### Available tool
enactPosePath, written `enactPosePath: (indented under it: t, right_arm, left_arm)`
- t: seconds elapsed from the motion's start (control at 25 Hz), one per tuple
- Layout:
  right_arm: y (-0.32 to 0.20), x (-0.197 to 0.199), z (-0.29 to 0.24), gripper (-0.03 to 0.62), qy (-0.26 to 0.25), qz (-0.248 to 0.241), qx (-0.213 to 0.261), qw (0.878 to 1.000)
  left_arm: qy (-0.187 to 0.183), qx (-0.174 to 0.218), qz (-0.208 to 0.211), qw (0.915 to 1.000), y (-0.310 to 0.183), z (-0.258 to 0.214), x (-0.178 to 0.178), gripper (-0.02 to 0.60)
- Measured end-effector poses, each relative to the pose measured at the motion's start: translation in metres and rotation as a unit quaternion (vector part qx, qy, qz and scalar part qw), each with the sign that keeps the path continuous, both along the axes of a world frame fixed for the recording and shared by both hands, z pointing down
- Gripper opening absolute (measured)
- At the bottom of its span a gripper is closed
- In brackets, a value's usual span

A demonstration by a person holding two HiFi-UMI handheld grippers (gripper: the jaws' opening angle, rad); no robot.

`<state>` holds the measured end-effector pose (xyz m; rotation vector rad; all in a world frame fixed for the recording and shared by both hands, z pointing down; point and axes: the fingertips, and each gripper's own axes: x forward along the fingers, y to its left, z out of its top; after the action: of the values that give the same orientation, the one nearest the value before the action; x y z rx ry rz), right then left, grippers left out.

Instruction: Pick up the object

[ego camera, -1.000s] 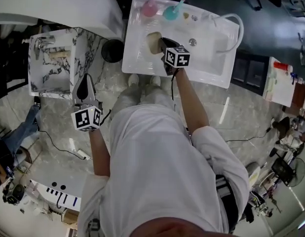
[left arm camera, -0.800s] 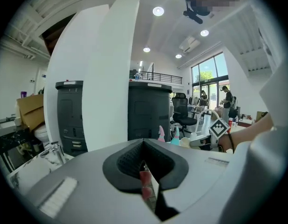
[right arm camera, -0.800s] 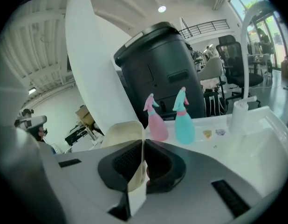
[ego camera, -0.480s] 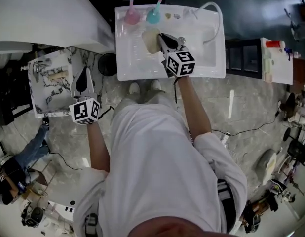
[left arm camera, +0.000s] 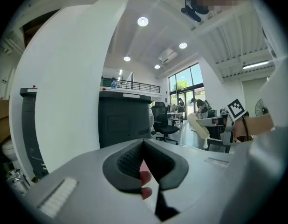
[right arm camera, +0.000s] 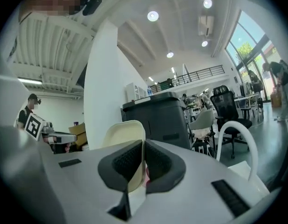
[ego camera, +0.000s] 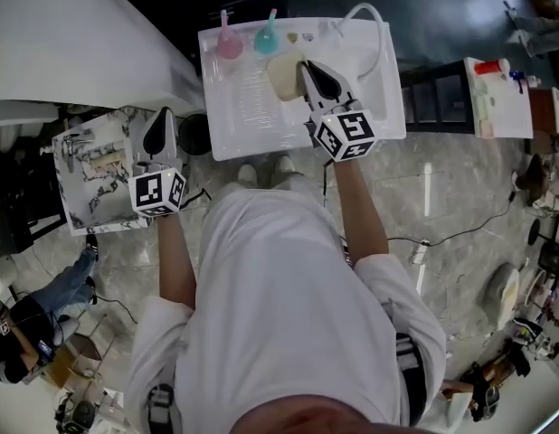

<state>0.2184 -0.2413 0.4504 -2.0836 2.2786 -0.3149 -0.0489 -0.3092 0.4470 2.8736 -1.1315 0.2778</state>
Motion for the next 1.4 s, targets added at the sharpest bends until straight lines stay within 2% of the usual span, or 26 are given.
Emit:
enactPosePath:
  t: [0.32, 0.68, 0.84, 1.04, 1.4]
  right_arm:
    - [0.020, 0.005, -0.068, 0.020, 0.046, 0.018, 0.083, 0.995]
    - [0.038, 0.003, -0.121, 0.020, 0.092, 0.030, 0.149, 0.984]
    - [0.040, 0.004, -0.131, 0.018, 0.117, 0.034, 0.158, 0.980]
    - [0.041, 0.007, -0.131, 0.018, 0.115, 0.036, 0.156, 0.980]
    - [0.045, 0.009, -0.131, 0.018, 0.117, 0.023, 0.148, 0.982]
  left_arm:
    - [0.016, 0.015, 0.036, 0.9991, -0.004, -0.022, 0.025, 0.000]
    - [0.061, 0.032, 0.068, 0.9953, -0.001, -0.066, 0.044, 0.000]
    - [0.070, 0.047, 0.086, 0.9927, 0.004, -0.088, 0.053, 0.000]
    - [0.064, 0.070, 0.105, 0.9900, 0.011, -0.109, 0.063, 0.000]
    - [0.079, 0.066, 0.125, 0.9869, 0.024, -0.116, 0.078, 0.000]
